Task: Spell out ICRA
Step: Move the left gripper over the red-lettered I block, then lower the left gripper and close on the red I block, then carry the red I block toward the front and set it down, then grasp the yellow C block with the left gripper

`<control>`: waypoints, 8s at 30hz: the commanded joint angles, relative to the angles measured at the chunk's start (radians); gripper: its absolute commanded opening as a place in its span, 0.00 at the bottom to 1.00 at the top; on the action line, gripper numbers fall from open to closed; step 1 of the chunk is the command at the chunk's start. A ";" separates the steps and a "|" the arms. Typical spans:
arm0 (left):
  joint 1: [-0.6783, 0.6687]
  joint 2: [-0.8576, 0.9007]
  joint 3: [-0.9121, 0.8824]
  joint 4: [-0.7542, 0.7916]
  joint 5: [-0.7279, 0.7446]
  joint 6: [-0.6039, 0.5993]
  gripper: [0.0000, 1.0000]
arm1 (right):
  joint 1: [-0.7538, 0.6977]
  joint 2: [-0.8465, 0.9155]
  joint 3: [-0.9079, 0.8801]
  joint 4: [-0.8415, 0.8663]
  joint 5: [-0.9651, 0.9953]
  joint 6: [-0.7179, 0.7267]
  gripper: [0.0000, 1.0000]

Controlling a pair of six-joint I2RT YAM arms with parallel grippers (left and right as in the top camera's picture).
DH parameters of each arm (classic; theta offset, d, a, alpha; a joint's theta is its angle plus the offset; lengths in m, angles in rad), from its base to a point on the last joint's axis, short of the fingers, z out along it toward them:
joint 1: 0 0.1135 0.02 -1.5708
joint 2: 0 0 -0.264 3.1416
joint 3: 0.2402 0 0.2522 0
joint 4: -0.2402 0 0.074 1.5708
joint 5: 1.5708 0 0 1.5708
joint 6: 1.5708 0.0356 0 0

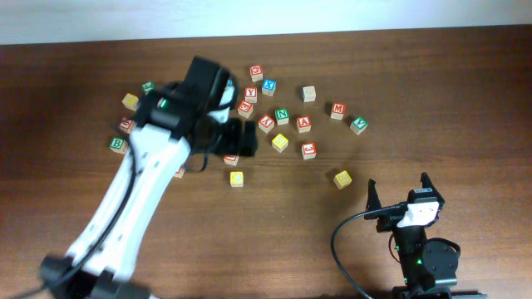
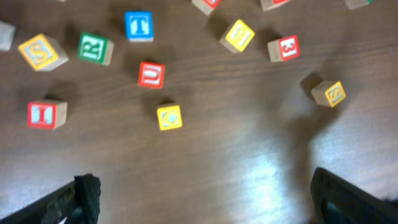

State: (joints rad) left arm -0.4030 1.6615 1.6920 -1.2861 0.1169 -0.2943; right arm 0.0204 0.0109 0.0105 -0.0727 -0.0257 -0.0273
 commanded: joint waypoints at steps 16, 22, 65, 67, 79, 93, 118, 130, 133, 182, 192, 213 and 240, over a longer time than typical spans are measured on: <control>0.094 0.192 0.033 -0.051 -0.234 -0.148 0.99 | 0.006 -0.006 -0.005 -0.006 0.005 0.002 0.99; 0.169 0.192 -0.084 -0.024 -0.253 -0.119 0.99 | 0.006 -0.006 -0.005 -0.006 0.005 0.002 0.98; 0.432 0.259 -0.435 0.452 -0.060 0.311 0.96 | 0.006 -0.006 -0.005 -0.006 0.004 0.002 0.98; 0.432 0.268 -0.435 0.478 -0.060 0.311 0.84 | 0.006 -0.006 -0.005 -0.006 0.005 0.002 0.99; 0.432 0.275 -0.470 0.552 -0.044 0.334 0.68 | 0.006 -0.006 -0.005 -0.006 0.005 0.002 0.98; 0.431 0.319 -0.462 0.498 -0.026 0.333 0.48 | 0.006 -0.006 -0.005 -0.006 0.005 0.002 0.98; 0.431 0.319 -0.374 0.408 -0.032 0.333 0.33 | 0.006 -0.006 -0.005 -0.006 0.005 0.002 0.98; 0.431 0.319 -0.374 0.379 0.018 0.332 0.31 | 0.006 -0.006 -0.005 -0.006 0.004 0.002 0.98; 0.431 0.319 -0.373 0.383 0.018 0.332 0.29 | 0.006 -0.006 -0.005 -0.006 0.005 0.002 0.98; -0.065 0.116 -0.526 0.239 0.065 -0.190 0.24 | 0.006 -0.006 -0.005 -0.006 0.004 0.002 0.98; -0.132 0.116 -0.644 0.362 -0.051 -0.286 0.27 | 0.006 -0.006 -0.005 -0.006 0.005 0.002 0.99; -0.131 0.116 -0.639 0.362 -0.047 -0.254 0.61 | 0.006 -0.006 -0.005 -0.006 0.005 0.002 0.98; -0.131 0.216 -0.545 0.615 -0.316 -0.167 0.58 | 0.006 -0.006 -0.005 -0.006 0.005 0.002 0.98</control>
State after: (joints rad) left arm -0.5320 1.8469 1.1393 -0.6758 -0.2062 -0.4706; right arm 0.0204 0.0120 0.0105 -0.0731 -0.0257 -0.0265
